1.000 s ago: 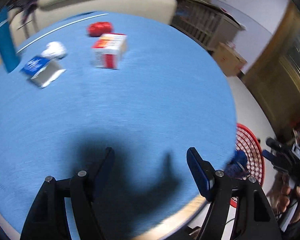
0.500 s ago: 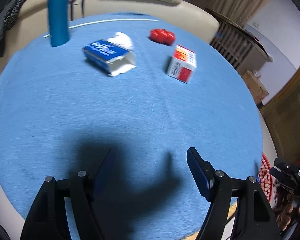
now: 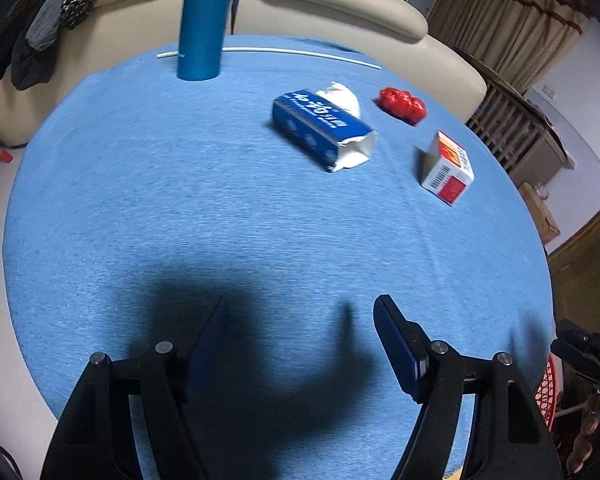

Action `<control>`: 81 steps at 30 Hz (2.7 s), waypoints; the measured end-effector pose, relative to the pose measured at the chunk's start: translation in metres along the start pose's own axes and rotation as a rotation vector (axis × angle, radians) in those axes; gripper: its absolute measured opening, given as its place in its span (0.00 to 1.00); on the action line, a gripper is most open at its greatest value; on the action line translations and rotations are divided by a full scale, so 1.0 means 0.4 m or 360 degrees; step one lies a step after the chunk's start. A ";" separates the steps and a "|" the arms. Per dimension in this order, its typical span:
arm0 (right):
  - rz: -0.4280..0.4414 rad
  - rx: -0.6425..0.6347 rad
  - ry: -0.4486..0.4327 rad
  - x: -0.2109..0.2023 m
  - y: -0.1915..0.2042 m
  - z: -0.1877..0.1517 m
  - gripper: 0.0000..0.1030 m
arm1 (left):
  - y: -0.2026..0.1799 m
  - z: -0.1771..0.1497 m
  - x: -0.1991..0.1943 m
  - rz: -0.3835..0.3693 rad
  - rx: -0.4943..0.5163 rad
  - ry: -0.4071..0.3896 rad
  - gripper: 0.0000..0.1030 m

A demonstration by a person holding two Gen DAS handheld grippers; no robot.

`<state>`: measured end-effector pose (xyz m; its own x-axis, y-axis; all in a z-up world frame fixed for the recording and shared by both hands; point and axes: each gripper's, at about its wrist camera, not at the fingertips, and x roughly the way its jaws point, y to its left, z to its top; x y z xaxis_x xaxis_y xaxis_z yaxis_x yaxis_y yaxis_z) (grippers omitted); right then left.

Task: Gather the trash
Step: 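Move both tools back over the table toward the remaining boxes, then grasp the red-and-white medicine box with the right tool, then grasp the blue toothpaste box with the left tool while the right tool holds the medicine box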

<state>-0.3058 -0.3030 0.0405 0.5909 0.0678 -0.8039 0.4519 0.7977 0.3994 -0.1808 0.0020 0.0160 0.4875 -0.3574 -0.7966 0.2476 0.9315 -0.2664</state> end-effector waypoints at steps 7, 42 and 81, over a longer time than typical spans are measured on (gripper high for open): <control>-0.0008 -0.0167 0.0016 0.062 0.138 0.039 0.70 | 0.011 -0.002 -0.009 0.0035 0.0024 -0.0046 0.73; -0.0152 -0.0424 -0.0166 0.377 0.362 0.283 0.48 | -0.002 0.047 0.041 0.0106 0.0093 -0.0034 0.86; 0.0049 -0.0444 -0.0157 0.174 0.294 0.078 0.48 | 0.004 0.179 0.058 -0.0020 -0.0061 -0.0049 0.60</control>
<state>-0.1908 -0.2234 0.0453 0.6695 0.0467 -0.7413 0.2396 0.9311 0.2751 -0.1091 -0.0097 0.0361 0.5101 -0.3703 -0.7763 0.2218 0.9287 -0.2973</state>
